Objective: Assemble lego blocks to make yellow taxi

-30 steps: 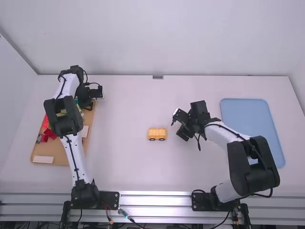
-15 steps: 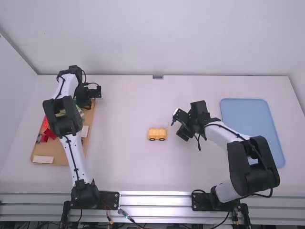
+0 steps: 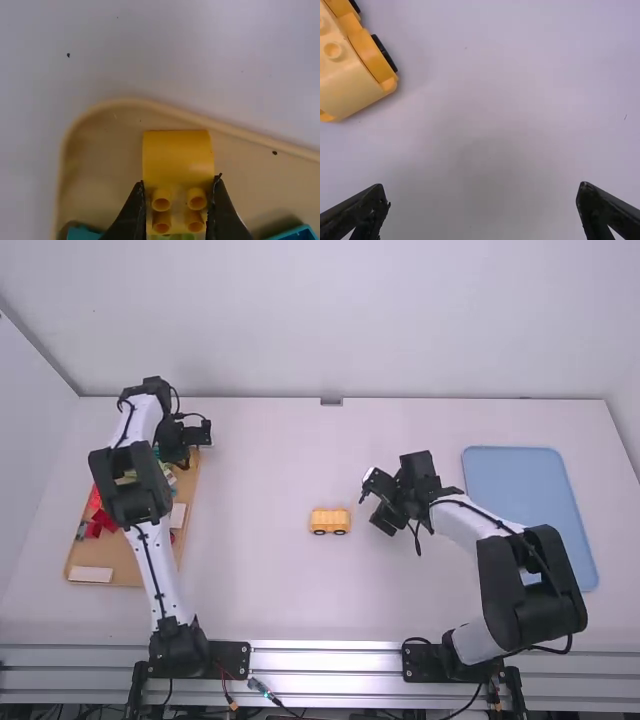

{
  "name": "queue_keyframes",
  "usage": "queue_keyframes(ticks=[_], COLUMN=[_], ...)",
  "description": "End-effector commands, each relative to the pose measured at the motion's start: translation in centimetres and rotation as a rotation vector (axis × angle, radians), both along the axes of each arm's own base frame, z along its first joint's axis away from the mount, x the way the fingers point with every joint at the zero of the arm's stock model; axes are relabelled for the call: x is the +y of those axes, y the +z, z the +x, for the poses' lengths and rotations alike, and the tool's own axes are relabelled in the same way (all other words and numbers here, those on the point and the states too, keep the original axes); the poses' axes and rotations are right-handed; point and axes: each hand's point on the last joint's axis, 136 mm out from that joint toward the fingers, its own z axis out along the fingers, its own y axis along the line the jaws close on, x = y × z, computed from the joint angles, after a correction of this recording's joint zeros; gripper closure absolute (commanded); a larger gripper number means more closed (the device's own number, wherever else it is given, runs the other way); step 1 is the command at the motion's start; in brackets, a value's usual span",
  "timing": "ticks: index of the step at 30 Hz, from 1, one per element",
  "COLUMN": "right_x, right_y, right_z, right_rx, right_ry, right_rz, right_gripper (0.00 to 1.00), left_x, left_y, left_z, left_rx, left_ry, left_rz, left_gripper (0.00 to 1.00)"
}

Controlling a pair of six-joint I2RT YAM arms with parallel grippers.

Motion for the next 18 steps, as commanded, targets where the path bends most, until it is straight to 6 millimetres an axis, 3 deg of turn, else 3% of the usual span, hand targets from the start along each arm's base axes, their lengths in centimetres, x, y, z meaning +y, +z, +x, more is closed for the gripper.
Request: queue_keyframes(ticks=[1,8,12,14,18], right_x=[0.1,0.1,0.1,0.1,0.2], right_y=[0.3,0.3,0.3,0.3,0.4], right_z=[-0.1,-0.1,-0.1,-0.1,0.0], right_rx=[-0.004,-0.005,-0.005,-0.005,-0.010], right_ry=[0.000,0.001,0.000,0.000,0.002], right_rz=[0.011,0.010,0.012,0.012,0.012], right_gripper=[0.01,0.00,0.01,0.01,0.01], left_x=[0.3,-0.2,-1.2,-2.0,-5.7], left_y=[-0.6,2.0,4.7,5.9,7.6], left_z=[-0.3,1.2,2.3,2.1,1.2], left_rx=[0.021,-0.039,-0.085,-0.076,-0.020], left_ry=[0.060,0.184,0.358,0.416,0.421], left_rz=[0.024,-0.008,-0.059,-0.087,-0.191], left_gripper=[0.98,0.98,0.98,0.98,0.98])
